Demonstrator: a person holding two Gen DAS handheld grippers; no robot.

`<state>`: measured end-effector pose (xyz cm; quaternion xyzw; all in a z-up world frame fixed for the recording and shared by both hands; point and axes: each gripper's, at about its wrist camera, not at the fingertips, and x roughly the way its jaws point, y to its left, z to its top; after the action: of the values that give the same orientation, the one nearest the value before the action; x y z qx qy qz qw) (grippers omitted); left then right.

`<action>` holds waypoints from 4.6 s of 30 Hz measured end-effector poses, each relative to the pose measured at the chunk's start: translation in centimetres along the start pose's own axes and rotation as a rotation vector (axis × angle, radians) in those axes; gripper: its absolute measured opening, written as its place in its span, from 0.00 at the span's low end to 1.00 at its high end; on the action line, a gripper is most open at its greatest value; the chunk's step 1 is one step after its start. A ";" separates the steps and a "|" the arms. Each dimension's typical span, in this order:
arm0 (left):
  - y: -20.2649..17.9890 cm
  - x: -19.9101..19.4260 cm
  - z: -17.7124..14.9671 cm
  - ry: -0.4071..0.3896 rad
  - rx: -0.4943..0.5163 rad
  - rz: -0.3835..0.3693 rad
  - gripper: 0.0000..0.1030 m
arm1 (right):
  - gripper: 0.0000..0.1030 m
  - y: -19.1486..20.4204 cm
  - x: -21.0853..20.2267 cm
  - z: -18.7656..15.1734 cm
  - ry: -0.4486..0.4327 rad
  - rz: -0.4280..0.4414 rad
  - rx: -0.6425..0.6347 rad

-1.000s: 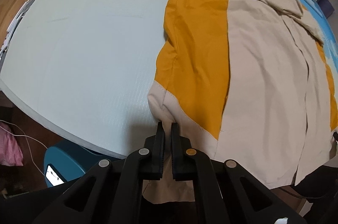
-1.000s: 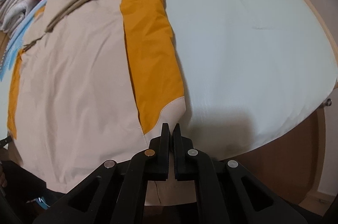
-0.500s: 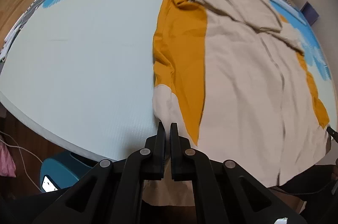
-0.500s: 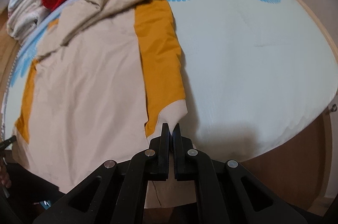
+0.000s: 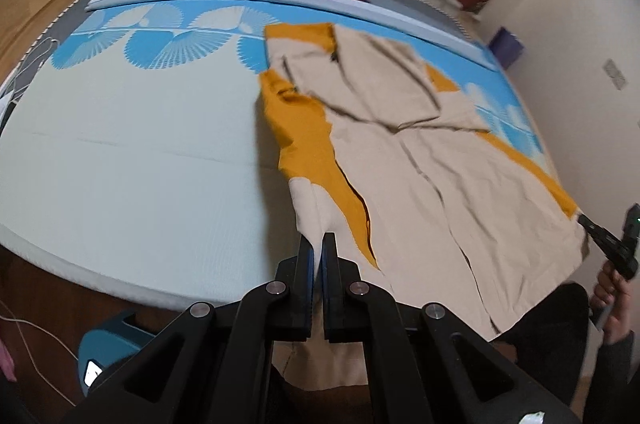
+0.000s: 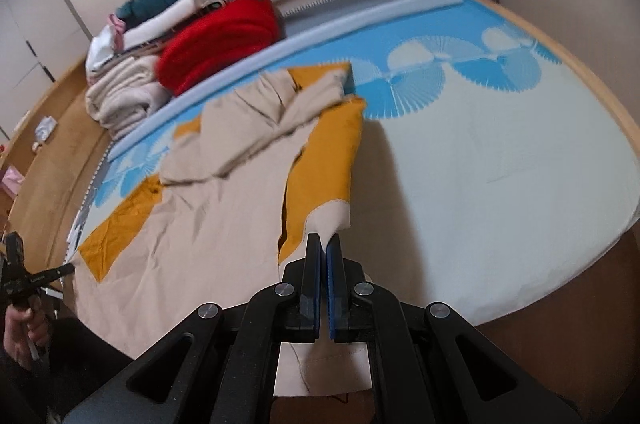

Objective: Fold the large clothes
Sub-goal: 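Lift the hem with both tools and fold it toward the hood, then lay the hem down over the folded hood and open both tools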

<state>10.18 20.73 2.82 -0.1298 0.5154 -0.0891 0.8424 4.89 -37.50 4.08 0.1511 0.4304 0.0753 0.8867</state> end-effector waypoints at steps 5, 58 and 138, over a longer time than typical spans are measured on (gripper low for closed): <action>0.8 -4.3 -2.3 0.034 0.005 -0.090 0.01 | 0.02 -1.3 -5.1 -2.2 -0.013 0.019 0.033; 11.9 21.3 16.2 0.236 -0.398 0.017 0.53 | 0.39 -9.3 28.2 9.7 0.412 -0.152 0.116; -4.0 11.0 10.0 -0.087 0.141 0.293 0.25 | 0.30 11.7 14.3 5.1 -0.134 -0.226 -0.243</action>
<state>24.06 15.03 -0.88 0.0026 0.4845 0.0044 0.8748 17.68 -23.77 0.33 -0.0021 0.3723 0.0163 0.9280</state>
